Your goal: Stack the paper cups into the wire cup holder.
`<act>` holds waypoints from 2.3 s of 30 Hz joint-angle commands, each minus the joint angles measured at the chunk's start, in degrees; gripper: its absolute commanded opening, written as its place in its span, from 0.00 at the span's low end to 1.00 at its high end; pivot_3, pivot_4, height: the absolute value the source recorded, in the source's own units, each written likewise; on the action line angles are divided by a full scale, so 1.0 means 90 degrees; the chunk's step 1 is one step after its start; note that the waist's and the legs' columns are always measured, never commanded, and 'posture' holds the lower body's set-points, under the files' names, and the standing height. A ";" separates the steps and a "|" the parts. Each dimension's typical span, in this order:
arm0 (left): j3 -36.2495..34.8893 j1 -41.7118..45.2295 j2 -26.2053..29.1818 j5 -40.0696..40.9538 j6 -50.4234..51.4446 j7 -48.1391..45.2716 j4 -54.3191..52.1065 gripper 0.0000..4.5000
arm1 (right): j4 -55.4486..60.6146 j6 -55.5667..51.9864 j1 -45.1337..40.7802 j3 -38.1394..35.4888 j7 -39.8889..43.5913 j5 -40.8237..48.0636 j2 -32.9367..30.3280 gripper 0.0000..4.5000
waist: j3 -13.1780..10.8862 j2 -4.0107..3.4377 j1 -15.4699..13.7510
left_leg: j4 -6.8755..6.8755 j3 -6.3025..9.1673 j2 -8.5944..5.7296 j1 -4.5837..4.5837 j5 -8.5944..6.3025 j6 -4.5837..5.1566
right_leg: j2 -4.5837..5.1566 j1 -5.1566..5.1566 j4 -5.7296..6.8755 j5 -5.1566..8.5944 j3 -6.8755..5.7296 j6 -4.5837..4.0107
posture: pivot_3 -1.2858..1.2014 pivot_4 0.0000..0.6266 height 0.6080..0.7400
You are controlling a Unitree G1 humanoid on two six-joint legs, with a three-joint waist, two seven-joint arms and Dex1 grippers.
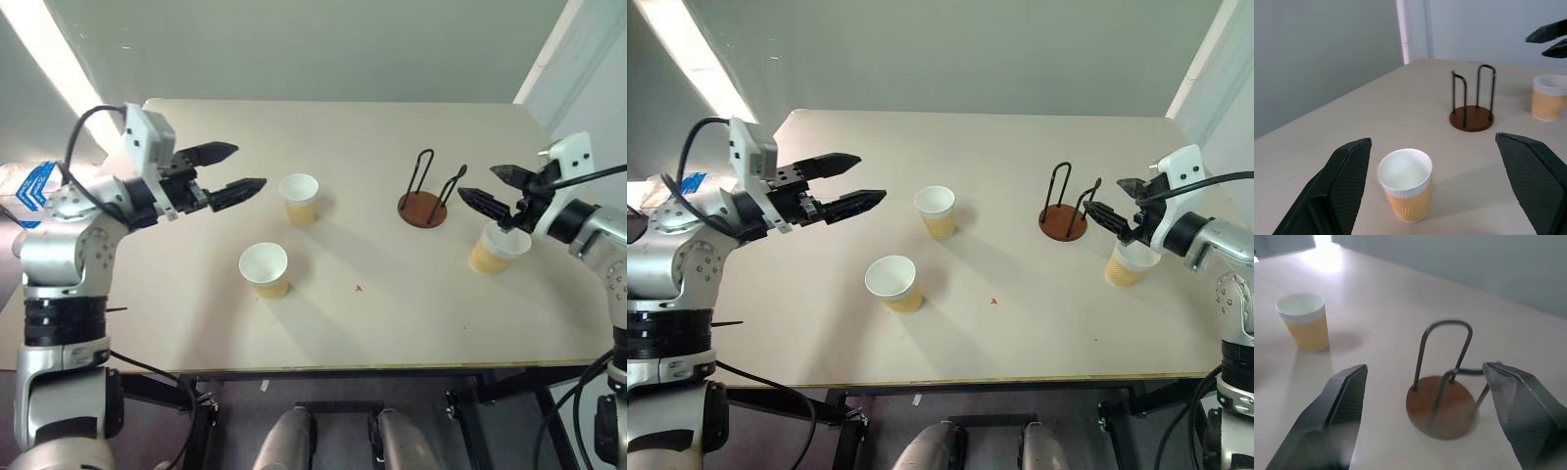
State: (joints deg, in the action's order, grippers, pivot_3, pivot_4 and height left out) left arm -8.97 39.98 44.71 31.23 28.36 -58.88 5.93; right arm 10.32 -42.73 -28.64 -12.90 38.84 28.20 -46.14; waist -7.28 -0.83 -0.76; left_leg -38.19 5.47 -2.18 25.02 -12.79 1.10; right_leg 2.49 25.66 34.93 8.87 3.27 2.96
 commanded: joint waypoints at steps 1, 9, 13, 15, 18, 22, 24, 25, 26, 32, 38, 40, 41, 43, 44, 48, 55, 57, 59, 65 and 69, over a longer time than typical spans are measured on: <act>0.0102 0.0360 0.0053 -0.0127 -0.0222 -0.0323 0.0222 0.99 | 0.0337 -0.0372 -0.0065 0.0093 0.0138 0.0075 -0.0275 0.89 | 0.0000 0.0000 0.0001 | 0.0001 0.0000 0.0000 0.0000 0.0000 0.0000 | 0.0000 0.0001 -0.0001 0.0000 0.0000 0.0001 | 0.52 0.24 1.00; 0.0465 0.1206 -0.0296 -0.0515 -0.0711 -0.0686 0.1264 0.99 | -0.0028 -0.0846 -0.0638 0.0283 -0.0228 0.0036 0.0101 0.89 | 0.0000 0.0000 0.0005 | 0.0000 0.0000 -0.0001 0.0004 0.0006 0.0006 | -0.0001 0.0004 -0.0002 -0.0006 0.0003 0.0011 | 0.52 0.24 1.00; 0.0515 0.1242 -0.0465 -0.0522 -0.0709 -0.0777 0.1240 0.99 | -0.0340 -0.0855 -0.0825 0.0409 -0.0362 -0.0098 0.0293 0.89 | 0.0000 0.0000 0.0001 | 0.0000 0.0000 -0.0001 0.0006 0.0007 0.0010 | 0.0001 0.0004 -0.0006 -0.0028 0.0002 0.0047 | 0.52 0.24 1.00; 0.0516 0.1203 -0.0517 -0.0529 -0.0706 -0.0773 0.1183 0.99 | -0.0378 -0.0849 -0.0819 0.0462 -0.0354 -0.0137 0.0320 0.89 | 0.0000 0.0000 0.0002 | 0.0000 0.0001 0.0000 0.0008 0.0004 0.0011 | 0.0001 0.0005 -0.0005 -0.0034 0.0000 0.0058 | 0.52 0.24 1.00; 0.0493 0.1188 -0.0571 -0.0555 -0.0697 -0.0793 0.1162 0.99 | -0.0547 -0.0815 -0.0848 0.0510 -0.0370 -0.0214 0.0358 0.89 | 0.0000 0.0000 0.0003 | 0.0003 0.0001 0.0000 0.0009 0.0002 0.0003 | 0.0001 0.0009 -0.0006 -0.0034 0.0000 0.0061 | 0.52 0.24 1.00; 0.0486 0.1212 -0.0610 -0.0575 -0.0700 -0.0844 0.1185 0.99 | -0.1018 -0.0683 -0.1022 0.0640 -0.0447 -0.0470 0.0416 0.89 | 0.0000 0.0000 0.0004 | 0.0001 0.0000 0.0000 0.0012 0.0002 -0.0003 | 0.0001 0.0009 -0.0010 -0.0032 0.0000 0.0063 | 0.52 0.24 1.00; 0.0494 0.1235 -0.0628 -0.0591 -0.0717 -0.0854 0.1213 0.99 | -0.1298 -0.0564 -0.1157 0.0745 -0.0446 -0.0619 0.0468 0.89 | 0.0000 0.0000 0.0006 | 0.0001 0.0001 0.0000 0.0012 0.0001 -0.0001 | 0.0001 0.0009 -0.0010 -0.0032 0.0001 0.0064 | 0.52 0.24 1.00; 0.0497 0.1246 -0.0637 -0.0599 -0.0724 -0.0857 0.1224 0.99 | -0.1438 -0.0502 -0.1221 0.0796 -0.0445 -0.0686 0.0496 0.89 | 0.0000 0.0000 0.0006 | 0.0001 0.0001 0.0000 0.0011 0.0000 0.0001 | 0.0001 0.0010 -0.0009 -0.0032 0.0001 0.0064 | 0.52 0.24 1.00; 0.0500 0.1257 -0.0647 -0.0607 -0.0732 -0.0859 0.1235 0.99 | -0.1584 -0.0429 -0.1290 0.0845 -0.0435 -0.0752 0.0534 0.89 | -0.0001 0.0000 0.0006 | 0.0001 0.0001 0.0000 0.0010 -0.0003 0.0005 | 0.0001 0.0010 -0.0007 -0.0032 0.0000 0.0063 | 0.52 0.24 1.00; 0.0510 0.1278 -0.0684 -0.0633 -0.0773 -0.0870 0.1262 0.99 | -0.2325 -0.0024 -0.1678 0.1074 -0.0338 -0.1059 0.0745 0.89 | -0.0001 0.0000 0.0006 | 0.0001 0.0001 0.0001 0.0010 -0.0004 0.0009 | 0.0001 0.0013 -0.0002 -0.0033 0.0000 0.0062 | 0.52 0.24 1.00; 0.0505 0.1302 -0.0705 -0.0670 -0.0784 -0.0885 0.1278 0.99 | -0.3167 0.0372 -0.2136 0.1221 -0.0300 -0.1349 0.1024 0.89 | -0.0001 -0.0001 0.0007 | 0.0003 0.0002 0.0000 0.0012 -0.0004 0.0008 | 0.0001 0.0015 -0.0002 -0.0033 -0.0001 0.0060 | 0.52 0.24 1.00; 0.0497 0.1309 -0.0711 -0.0687 -0.0785 -0.0884 0.1282 0.99 | -0.3440 0.0487 -0.2285 0.1245 -0.0317 -0.1429 0.1145 0.89 | -0.0001 -0.0001 0.0006 | 0.0004 0.0002 0.0000 0.0012 -0.0004 0.0008 | 0.0001 0.0018 -0.0002 -0.0033 -0.0001 0.0059 | 0.52 0.24 1.00; 0.0495 0.1307 -0.0715 -0.0695 -0.0785 -0.0885 0.1280 0.99 | -0.3559 0.0549 -0.2344 0.1262 -0.0326 -0.1477 0.1202 0.89 | -0.0001 -0.0001 0.0006 | 0.0004 0.0003 0.0000 0.0012 -0.0005 0.0007 | 0.0001 0.0018 -0.0001 -0.0033 -0.0001 0.0059 | 0.52 0.24 1.00; 0.0498 0.1288 -0.0721 -0.0709 -0.0788 -0.0885 0.1256 0.99 | -0.3752 0.0640 -0.2438 0.1280 -0.0357 -0.1558 0.1318 0.89 | -0.0001 -0.0001 0.0005 | 0.0006 0.0003 0.0001 0.0012 -0.0005 0.0006 | 0.0001 0.0019 -0.0001 -0.0033 -0.0001 0.0058 | 0.52 0.24 1.00; 0.0499 0.1283 -0.0723 -0.0714 -0.0789 -0.0886 0.1250 1.00 | -0.3808 0.0671 -0.2464 0.1280 -0.0360 -0.1592 0.1359 0.85 | -0.0001 -0.0001 0.0005 | 0.0006 0.0004 0.0000 0.0013 -0.0005 0.0004 | 0.0001 0.0020 -0.0001 -0.0034 -0.0001 0.0058 | 0.52 0.24 1.00; 0.0484 0.1271 -0.0711 -0.0723 -0.0762 -0.0873 0.1217 1.00 | -0.3880 0.0730 -0.2496 0.1272 -0.0356 -0.1689 0.1501 0.60 | -0.0001 -0.0001 0.0002 | 0.0007 0.0004 0.0001 0.0015 -0.0006 0.0000 | 0.0001 0.0021 -0.0002 -0.0033 -0.0003 0.0057 | 0.52 0.24 1.00; 0.0450 0.1140 -0.0651 -0.0697 -0.0699 -0.0877 0.1115 1.00 | -0.3842 0.0711 -0.2510 0.1234 -0.0228 -0.1747 0.1460 0.04 | -0.0001 -0.0001 0.0001 | 0.0007 0.0005 0.0000 0.0018 -0.0004 -0.0013 | 0.0001 0.0023 -0.0002 -0.0033 -0.0004 0.0056 | 0.52 0.24 1.00; 0.0447 0.1133 -0.0644 -0.0696 -0.0694 -0.0881 0.1123 1.00 | -0.3820 0.0701 -0.2521 0.1229 -0.0203 -0.1752 0.1470 0.01 | -0.0001 -0.0001 0.0001 | 0.0007 0.0005 0.0001 0.0018 -0.0005 -0.0012 | 0.0001 0.0023 -0.0001 -0.0032 -0.0004 0.0055 | 0.52 0.24 1.00; 0.0444 0.1130 -0.0641 -0.0706 -0.0698 -0.0874 0.1147 1.00 | -0.3750 0.0699 -0.2524 0.1257 -0.0160 -0.1759 0.1487 0.01 | -0.0001 -0.0001 0.0001 | 0.0007 0.0005 0.0001 0.0018 -0.0005 -0.0012 | 0.0001 0.0024 0.0000 -0.0032 -0.0004 0.0054 | 0.52 0.24 1.00; 0.0426 0.0714 -0.0338 -0.0449 -0.0296 -0.1203 0.0570 1.00 | -0.2100 0.0597 -0.2127 0.1674 0.0733 -0.1612 0.1140 0.01 | -0.0002 -0.0004 0.0011 | 0.0015 0.0005 0.0000 0.0025 -0.0004 -0.0015 | 0.0000 0.0036 0.0000 -0.0032 -0.0004 0.0051 | 0.52 0.24 1.00; 0.0454 0.0453 -0.0021 -0.0303 -0.0034 -0.1570 0.0204 1.00 | -0.0716 0.0435 -0.1601 0.1938 0.1484 -0.1423 0.0592 0.01 | -0.0001 -0.0002 0.0005 | 0.0014 0.0006 0.0017 0.0038 0.0012 -0.0071 | -0.0008 0.0041 -0.0005 -0.0019 -0.0019 0.0037 | 0.52 0.24 1.00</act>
State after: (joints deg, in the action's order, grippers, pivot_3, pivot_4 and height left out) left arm -3.75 43.69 43.22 27.12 27.40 -71.56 10.81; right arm -1.71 -38.65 -43.38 4.03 49.47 13.92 -39.47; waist -7.29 -0.85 -0.72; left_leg -38.08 5.52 -2.01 25.36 -12.69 0.45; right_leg 2.41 26.02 34.86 8.71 3.09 3.29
